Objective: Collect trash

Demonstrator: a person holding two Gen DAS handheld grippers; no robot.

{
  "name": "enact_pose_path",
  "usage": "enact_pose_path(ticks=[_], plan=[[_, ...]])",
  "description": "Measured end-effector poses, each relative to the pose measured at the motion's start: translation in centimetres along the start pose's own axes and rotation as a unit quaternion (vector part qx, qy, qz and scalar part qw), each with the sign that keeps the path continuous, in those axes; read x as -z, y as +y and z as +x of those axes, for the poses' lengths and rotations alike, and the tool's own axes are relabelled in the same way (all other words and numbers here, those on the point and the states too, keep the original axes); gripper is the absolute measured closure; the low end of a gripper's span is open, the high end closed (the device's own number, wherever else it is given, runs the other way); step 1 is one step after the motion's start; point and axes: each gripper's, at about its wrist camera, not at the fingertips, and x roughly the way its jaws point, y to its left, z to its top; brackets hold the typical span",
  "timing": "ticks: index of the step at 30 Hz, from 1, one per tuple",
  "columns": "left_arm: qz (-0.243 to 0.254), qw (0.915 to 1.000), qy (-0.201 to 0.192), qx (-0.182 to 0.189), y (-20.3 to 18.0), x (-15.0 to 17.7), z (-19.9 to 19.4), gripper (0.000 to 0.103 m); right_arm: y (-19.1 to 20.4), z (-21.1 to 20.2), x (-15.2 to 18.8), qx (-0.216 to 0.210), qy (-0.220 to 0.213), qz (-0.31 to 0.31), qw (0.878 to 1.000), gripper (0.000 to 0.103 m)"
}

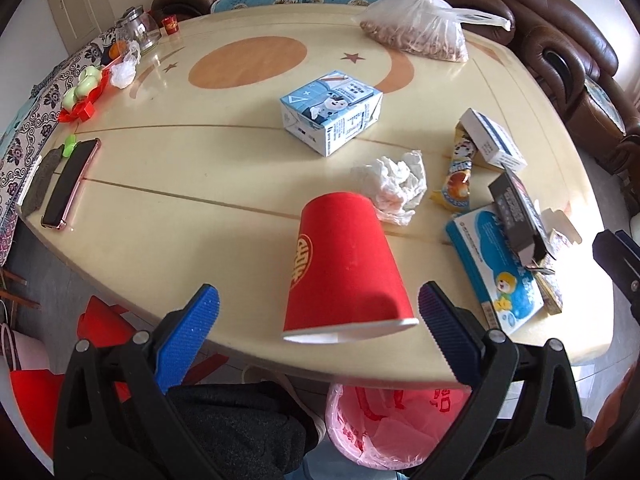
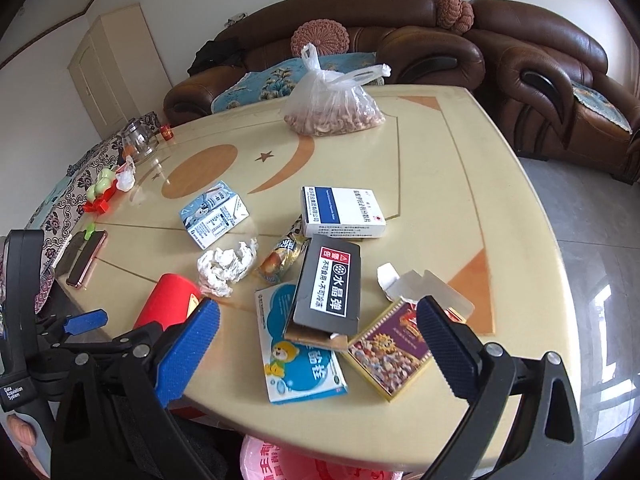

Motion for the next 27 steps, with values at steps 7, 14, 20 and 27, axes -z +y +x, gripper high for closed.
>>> enact_pose_path(ticks=[7, 14, 20, 27], plan=[[-0.001, 1.0000, 0.009, -0.003, -0.1, -1.0, 1.2, 0.005, -0.5, 2.6, -0.7, -0.008, 0.021, 0.004, 1.000, 0.007], [0.006, 0.9998, 0.016, -0.009, -0.7, -1.7, 2.4, 0.005, -1.1, 4.7, -1.2, -0.016, 0.041, 0.011, 0.999, 0.007], [-0.002, 0.9995, 0.031, -0.007, -0.2, -1.8, 3.6, 0.005, -1.3, 6.6, -1.2, -0.023, 0.058, 0.018, 0.998, 0.007], [-0.001, 0.9991, 0.041, -0.005, -0.2, -2.0, 4.7, 0.005, -1.2, 8.3, -1.3, -0.032, 0.069, 0.018, 0.997, 0.007]])
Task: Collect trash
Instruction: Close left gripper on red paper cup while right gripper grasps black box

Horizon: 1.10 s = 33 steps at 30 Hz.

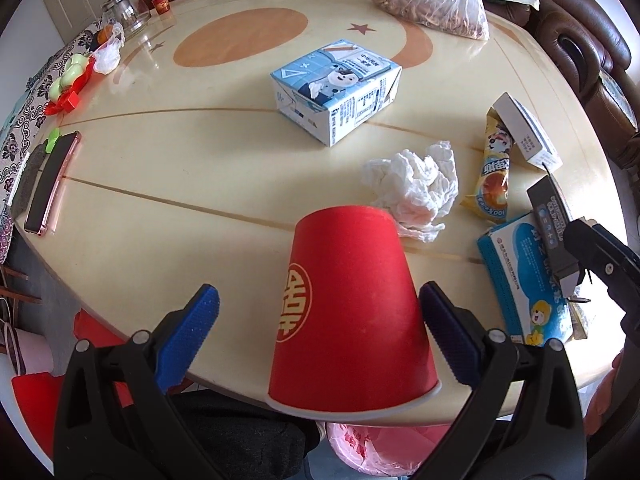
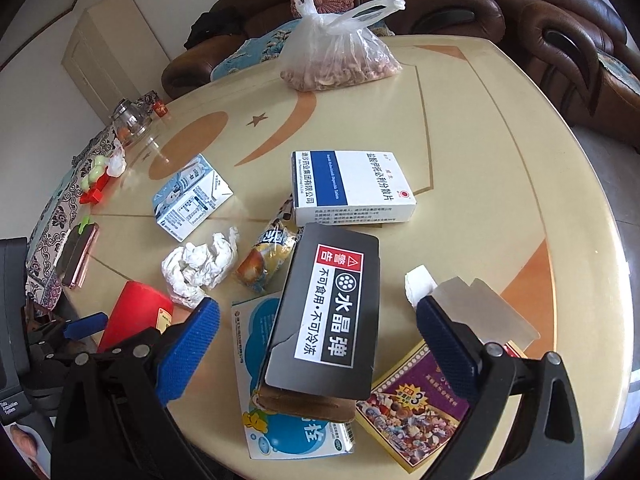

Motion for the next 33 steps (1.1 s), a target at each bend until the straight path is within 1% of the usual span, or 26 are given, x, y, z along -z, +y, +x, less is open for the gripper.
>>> enact_pose_path(ticks=[7, 11, 12, 14, 15, 16, 18, 19, 20, 22, 24, 25, 26, 29, 31, 33], plan=[[-0.014, 0.9998, 0.013, 0.004, 0.4, -0.3, 1.1, 0.005, -0.9, 1.9, 0.0, -0.018, 0.018, 0.018, 1.000, 0.007], [-0.021, 0.9993, 0.027, 0.018, 0.5, -0.3, 1.9, 0.005, -0.7, 2.4, -0.1, -0.007, 0.017, 0.008, 1.000, 0.007], [-0.022, 0.9991, 0.029, 0.020, 0.5, -0.2, 2.1, 0.005, -0.7, 2.5, -0.1, -0.008, 0.017, 0.008, 1.000, 0.010], [-0.024, 0.9988, 0.035, 0.024, 0.5, -0.2, 2.5, 0.005, -0.6, 2.6, -0.2, -0.001, 0.013, 0.004, 1.000, 0.022], [-0.025, 0.9987, 0.037, 0.026, 0.6, -0.2, 2.7, 0.005, -0.5, 2.7, -0.2, -0.004, 0.016, 0.003, 1.000, 0.032], [-0.026, 0.9985, 0.039, 0.029, 0.6, -0.2, 2.8, 0.005, -0.6, 2.9, -0.2, -0.008, 0.023, 0.003, 1.000, 0.035], [-0.027, 0.9984, 0.039, 0.029, 0.6, -0.2, 2.9, 0.005, -0.3, 3.1, -0.1, -0.006, 0.023, -0.005, 1.000, 0.037], [-0.027, 0.9985, 0.038, 0.030, 0.6, -0.2, 2.9, 0.005, -0.3, 3.2, -0.1, -0.003, 0.023, -0.007, 1.000, 0.045], [-0.027, 0.9985, 0.038, 0.030, 0.5, -0.2, 3.0, 0.007, -0.4, 3.1, -0.1, -0.007, 0.020, -0.001, 1.000, 0.048], [-0.024, 0.9988, 0.035, 0.025, 0.6, -0.3, 2.9, 0.011, -0.9, 3.2, -0.2, -0.023, 0.022, 0.013, 0.999, 0.048], [-0.022, 0.9989, 0.033, 0.023, 0.6, -0.3, 2.8, 0.015, -0.9, 3.0, -0.2, -0.015, 0.014, 0.015, 1.000, 0.048], [-0.023, 0.9990, 0.031, 0.020, 0.7, -0.4, 2.8, 0.019, -0.9, 2.8, -0.3, -0.010, 0.008, 0.015, 1.000, 0.048], [-0.024, 0.9991, 0.030, 0.020, 0.8, -0.4, 2.7, 0.021, -0.9, 2.7, -0.3, -0.011, 0.003, 0.016, 1.000, 0.048], [-0.029, 0.9989, 0.026, 0.025, 1.3, -0.6, 2.4, 0.033, -0.8, 1.9, -0.4, -0.004, -0.013, 0.012, 1.000, 0.048], [-0.032, 0.9987, 0.027, 0.031, 1.5, -0.8, 2.3, 0.035, -0.5, 1.5, -0.5, 0.003, -0.021, 0.006, 1.000, 0.048], [-0.032, 0.9985, 0.028, 0.033, 1.5, -1.0, 2.3, 0.036, -0.2, 1.3, -0.6, 0.001, -0.024, 0.003, 1.000, 0.048]])
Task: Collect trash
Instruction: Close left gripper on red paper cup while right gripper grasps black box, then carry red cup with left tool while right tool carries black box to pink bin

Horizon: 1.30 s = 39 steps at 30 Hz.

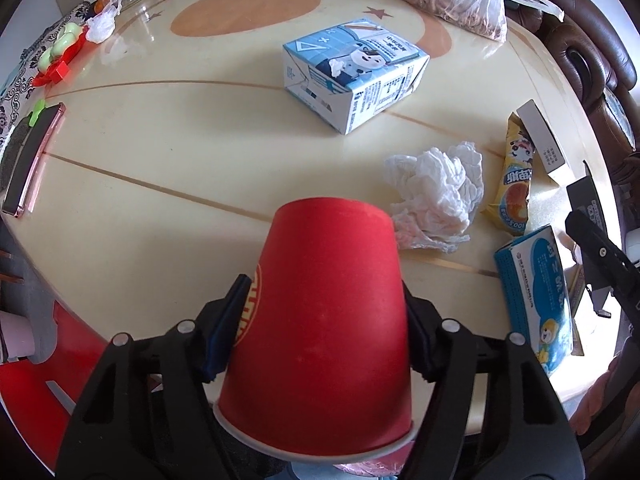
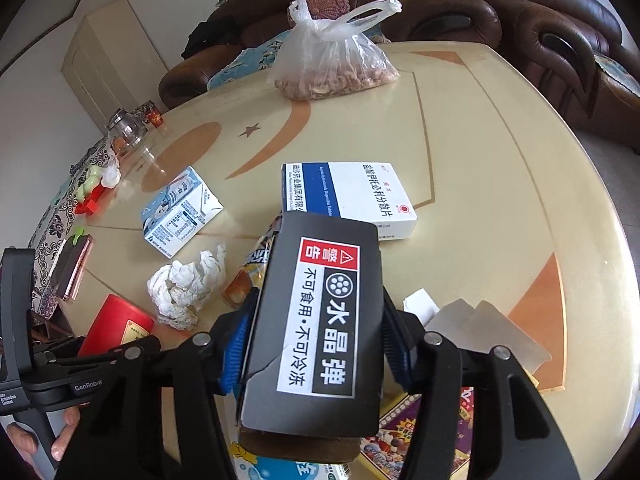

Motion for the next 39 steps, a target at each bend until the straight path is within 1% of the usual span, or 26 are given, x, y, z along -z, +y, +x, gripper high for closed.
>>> enact_pose_path(ticks=[4, 6, 10, 19, 25, 30, 39], plan=[[-0.016, 0.9997, -0.007, 0.015, 0.4, -0.1, -0.1, 0.038, 0.4, -0.5, 0.0, 0.012, -0.008, -0.011, 1.000, 0.048], [-0.023, 0.9995, -0.009, 0.021, 0.6, -0.2, -0.1, 0.038, 0.4, -0.7, 0.0, 0.011, -0.009, -0.011, 1.000, 0.048], [-0.013, 0.9998, -0.012, 0.010, 0.5, -0.2, -0.3, 0.039, 0.5, -1.0, 0.0, 0.021, -0.013, -0.014, 1.000, 0.048], [0.005, 0.9988, -0.049, 0.000, -0.1, 0.7, -2.9, 0.039, 1.3, -3.1, 0.3, 0.031, -0.028, -0.020, 0.999, 0.048], [0.020, 0.9962, -0.085, -0.001, -0.5, 1.6, -5.8, 0.038, 2.3, -5.7, 1.0, 0.034, -0.041, -0.026, 0.998, 0.048], [0.032, 0.9945, -0.100, 0.003, -0.6, 2.7, -8.0, 0.038, 3.3, -8.9, 2.2, 0.035, -0.056, -0.032, 0.997, 0.048], [0.059, 0.9898, -0.129, 0.010, -0.9, 5.7, -11.9, 0.038, 5.4, -14.2, 5.1, 0.038, -0.076, -0.044, 0.995, 0.048]])
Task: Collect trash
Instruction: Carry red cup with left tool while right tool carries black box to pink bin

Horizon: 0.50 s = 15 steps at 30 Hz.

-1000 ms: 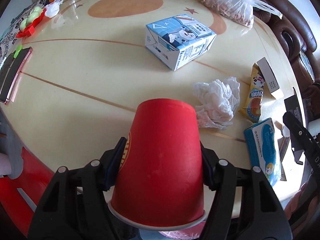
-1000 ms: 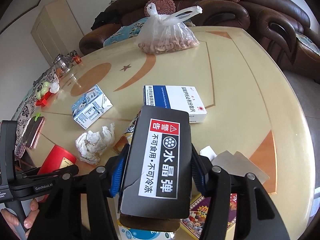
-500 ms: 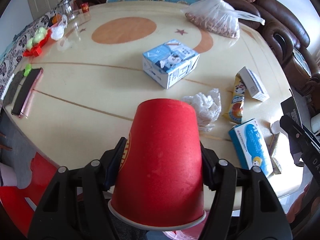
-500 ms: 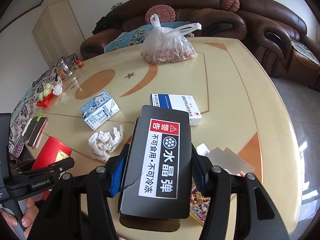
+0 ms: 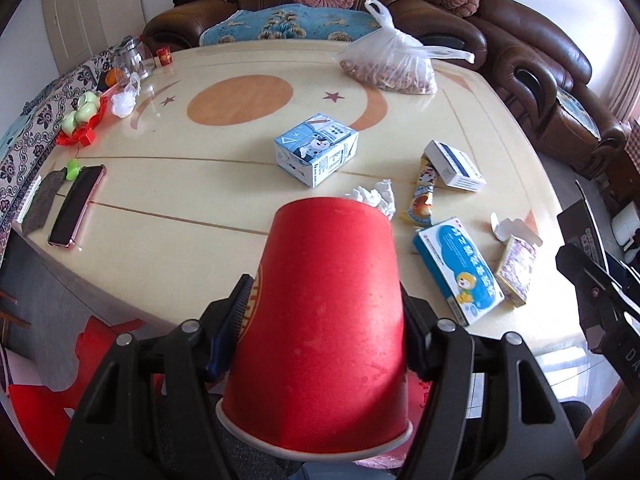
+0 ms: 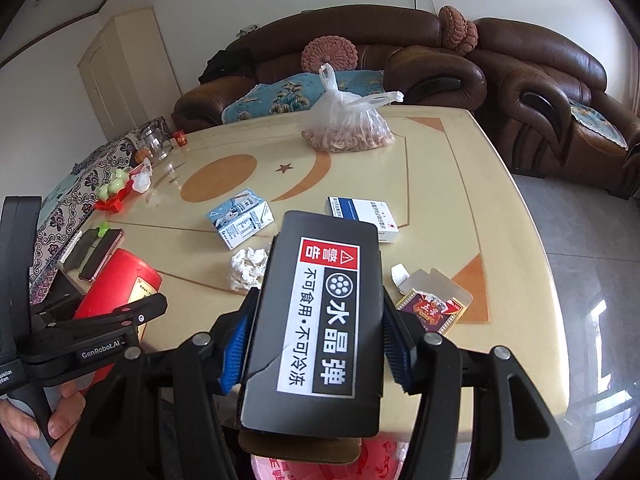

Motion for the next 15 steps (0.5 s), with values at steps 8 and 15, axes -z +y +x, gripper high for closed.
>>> enact_pose_path(ticks=[8, 15], plan=[[0.029, 0.9994, -0.008, 0.015, -1.3, 2.7, -2.5, 0.038, 1.0, -3.6, 2.4, 0.006, -0.003, -0.005, 1.000, 0.048], [0.055, 0.9978, 0.003, 0.037, -2.1, 5.5, -3.0, 0.038, 1.3, -5.3, 4.8, 0.015, 0.003, 0.006, 1.000, 0.048]])
